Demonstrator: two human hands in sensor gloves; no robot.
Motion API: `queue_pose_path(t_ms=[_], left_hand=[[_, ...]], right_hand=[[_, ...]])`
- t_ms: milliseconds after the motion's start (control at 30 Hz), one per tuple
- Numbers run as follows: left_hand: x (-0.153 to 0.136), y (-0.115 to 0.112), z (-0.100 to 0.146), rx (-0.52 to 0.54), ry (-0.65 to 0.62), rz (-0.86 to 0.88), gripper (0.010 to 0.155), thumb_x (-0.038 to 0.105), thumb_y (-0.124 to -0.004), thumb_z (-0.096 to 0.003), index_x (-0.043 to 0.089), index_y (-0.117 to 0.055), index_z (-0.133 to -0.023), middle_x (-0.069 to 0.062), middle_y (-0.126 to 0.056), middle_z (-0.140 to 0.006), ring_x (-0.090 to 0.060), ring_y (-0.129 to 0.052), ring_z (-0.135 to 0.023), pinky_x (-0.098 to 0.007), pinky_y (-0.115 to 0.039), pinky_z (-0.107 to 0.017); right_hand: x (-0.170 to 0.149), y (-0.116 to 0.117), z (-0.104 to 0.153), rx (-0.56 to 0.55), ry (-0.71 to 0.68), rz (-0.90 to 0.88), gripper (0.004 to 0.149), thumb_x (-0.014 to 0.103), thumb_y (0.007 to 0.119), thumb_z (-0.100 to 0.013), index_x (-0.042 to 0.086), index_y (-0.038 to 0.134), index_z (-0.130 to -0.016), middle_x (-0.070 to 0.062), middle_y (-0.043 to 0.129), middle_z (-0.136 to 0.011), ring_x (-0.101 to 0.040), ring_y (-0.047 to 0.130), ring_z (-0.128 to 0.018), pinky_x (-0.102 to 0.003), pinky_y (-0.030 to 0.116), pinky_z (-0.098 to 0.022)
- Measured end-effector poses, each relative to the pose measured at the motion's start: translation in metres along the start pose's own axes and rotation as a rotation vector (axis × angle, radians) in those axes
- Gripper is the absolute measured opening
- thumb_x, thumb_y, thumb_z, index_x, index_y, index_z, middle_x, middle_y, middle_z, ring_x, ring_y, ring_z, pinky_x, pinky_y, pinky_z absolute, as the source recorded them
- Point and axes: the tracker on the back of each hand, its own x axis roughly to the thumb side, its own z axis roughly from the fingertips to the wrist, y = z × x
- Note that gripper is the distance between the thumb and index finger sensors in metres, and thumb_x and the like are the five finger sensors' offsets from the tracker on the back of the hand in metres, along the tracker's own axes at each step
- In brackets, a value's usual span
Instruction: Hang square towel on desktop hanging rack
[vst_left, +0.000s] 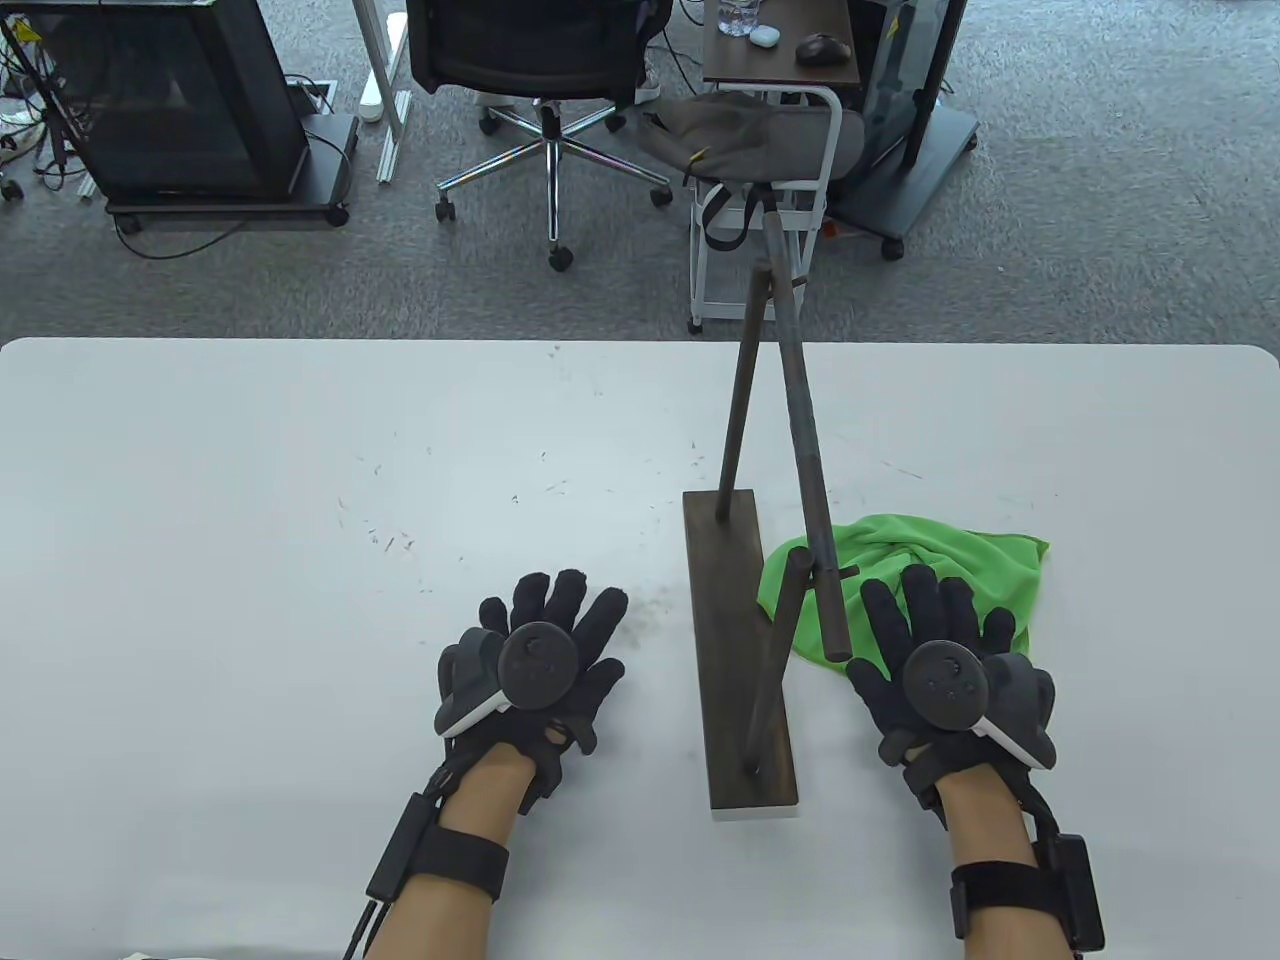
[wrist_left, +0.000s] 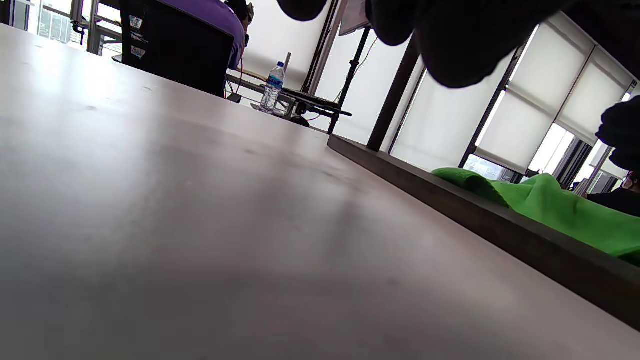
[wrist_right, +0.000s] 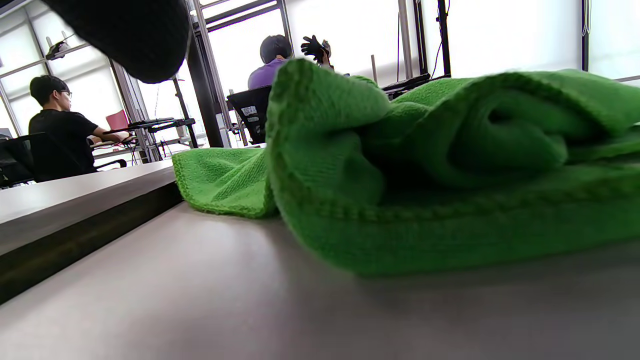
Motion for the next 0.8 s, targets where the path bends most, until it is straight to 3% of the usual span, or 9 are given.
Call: queue_pose_path(t_ms=[200,400,500,600,800], left_hand=[[0.0,0.0,0.0,-0.003,-0.001,0.007,0.069,0.048,-0.08,-0.0511,0.036,-0.05,-0.113,-0.008,-0.032,-0.117,-0.054,-0.026,-0.109,-0.076,-0.017,-0.063],[0.001,0.0,-0.001,-0.004,-0.009,0.013,0.069,0.048,-0.079,-0.0512,0.035,-0.05,-0.113,-0.009,-0.032,-0.117,-0.054,-0.026,-0.109,-0.076,-0.018,-0.063],[0.002,-0.001,-0.001,-0.02,-0.009,0.012,0.069,0.048,-0.079,-0.0512,0.035,-0.05,-0.113,-0.009,-0.032,-0.117,-0.054,-0.027,-0.109,-0.076,-0.018,-0.063],[0.003,-0.001,-0.001,-0.02,-0.014,0.01,0.069,0.048,-0.079,-0.0512,0.035,-0.05,-0.113,-0.009,-0.033,-0.117,-0.054,-0.027,-0.109,-0.076,-0.018,-0.063],[0.002,-0.003,-0.001,-0.038,-0.01,0.02,0.069,0.048,-0.079,-0.0513,0.035,-0.051,-0.113,-0.009,-0.033,-0.117,-0.054,-0.027,-0.109,-0.076,-0.019,-0.063]], right_hand=[[0.0,0.006,-0.001,0.043,0.006,0.017,0.075,0.056,0.073,-0.053,0.039,0.019,-0.102,-0.01,0.015,-0.117,-0.051,0.023,-0.103,-0.077,0.017,-0.06],[-0.002,0.009,-0.001,0.08,0.03,0.044,0.076,0.056,0.074,-0.053,0.039,0.019,-0.102,-0.006,0.004,-0.115,-0.049,0.016,-0.103,-0.077,0.016,-0.06],[-0.004,0.015,-0.002,0.151,0.052,0.041,0.076,0.055,0.074,-0.053,0.04,0.019,-0.102,-0.004,0.004,-0.115,-0.048,0.014,-0.103,-0.077,0.015,-0.06],[-0.008,0.023,-0.002,0.252,0.082,-0.002,0.074,0.054,0.075,-0.053,0.039,0.021,-0.102,-0.009,0.01,-0.116,-0.049,0.013,-0.102,-0.076,0.013,-0.059],[-0.01,0.028,-0.004,0.3,0.095,-0.028,0.073,0.051,0.076,-0.052,0.038,0.025,-0.103,-0.016,0.03,-0.117,-0.05,0.026,-0.102,-0.077,0.017,-0.059]])
